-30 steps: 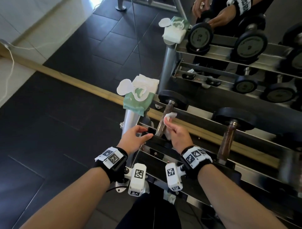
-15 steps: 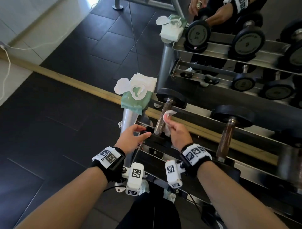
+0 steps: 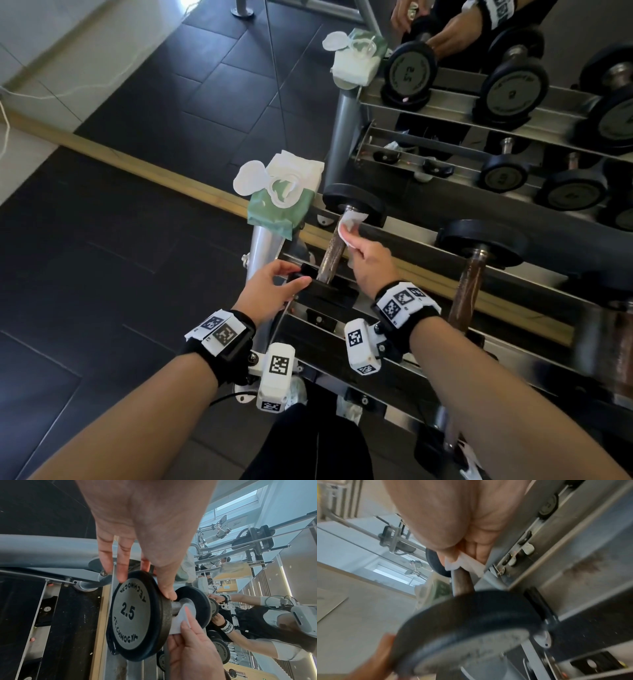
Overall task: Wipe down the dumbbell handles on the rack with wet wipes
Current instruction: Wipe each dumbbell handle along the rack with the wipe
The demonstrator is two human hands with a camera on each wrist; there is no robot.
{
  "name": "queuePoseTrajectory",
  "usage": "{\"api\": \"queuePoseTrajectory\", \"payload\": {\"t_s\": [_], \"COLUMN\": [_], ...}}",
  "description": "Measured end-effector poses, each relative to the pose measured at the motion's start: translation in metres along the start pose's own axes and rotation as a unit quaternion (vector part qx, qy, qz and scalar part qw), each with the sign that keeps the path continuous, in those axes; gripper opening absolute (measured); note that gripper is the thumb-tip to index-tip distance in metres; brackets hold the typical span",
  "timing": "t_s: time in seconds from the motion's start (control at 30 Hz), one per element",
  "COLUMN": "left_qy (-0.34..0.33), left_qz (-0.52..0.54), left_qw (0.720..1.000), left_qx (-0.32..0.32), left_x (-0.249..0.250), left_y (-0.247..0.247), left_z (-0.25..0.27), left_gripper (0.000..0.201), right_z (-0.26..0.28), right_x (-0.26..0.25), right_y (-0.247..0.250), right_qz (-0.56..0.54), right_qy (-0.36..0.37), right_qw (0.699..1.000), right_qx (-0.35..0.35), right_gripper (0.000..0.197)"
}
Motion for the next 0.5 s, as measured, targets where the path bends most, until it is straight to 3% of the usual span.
{"api": "queuePoseTrajectory", "payload": {"t_s": [0.1,0.23,0.3,0.37,0.43,0.5], "left_qy": [-0.005,-0.008,-0.006,-0.006,-0.008,-0.004], "left_qz": [0.007,0.003,0.010,0.008,0.005,0.009], "left_qw": [1.000,1.000,1.000,1.000,1.000,1.000], "left_qx": [0.004,0.001,-0.003,-0.001,0.003,0.007], "left_x": [-0.002,-0.002,-0.002,-0.001,-0.001,-0.002], "left_y": [0.000,0.000,-0.001,0.000,0.000,0.000], "left_z": [0.000,0.000,0.000,0.000,0.000,-0.001], "left_gripper": [0.027,0.028,0.027,0.028,0.029,0.029], "right_z": [0.015,0.036,0.033,0.023,0.008,-0.005], "right_x": [0.008,0.012,0.011,0.013,0.009,0.005], "right_y": [-0.019,-0.026,-0.015,0.004,0.020,0.019], "right_qz": [-0.046,0.036,0.023,-0.030,-0.012,0.003], "right_qy": [-0.019,-0.006,-0.014,-0.035,-0.030,-0.024], "right_qw": [0.998,0.993,0.991,0.997,0.999,1.000], "right_qx": [-0.032,-0.114,-0.128,-0.066,0.008,0.016], "right_gripper": [0.040,0.039,0.037,0.036,0.037,0.039]}}
Point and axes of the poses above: each hand's wrist, its own z-axis away from the middle knuckle, its own y-axis out of the back of the hand, x = y × z, the point moved 5 cm from there along -z, towards the middle knuckle, and after that the axes turned 13 degrees about -x, right-handed, at the moved point
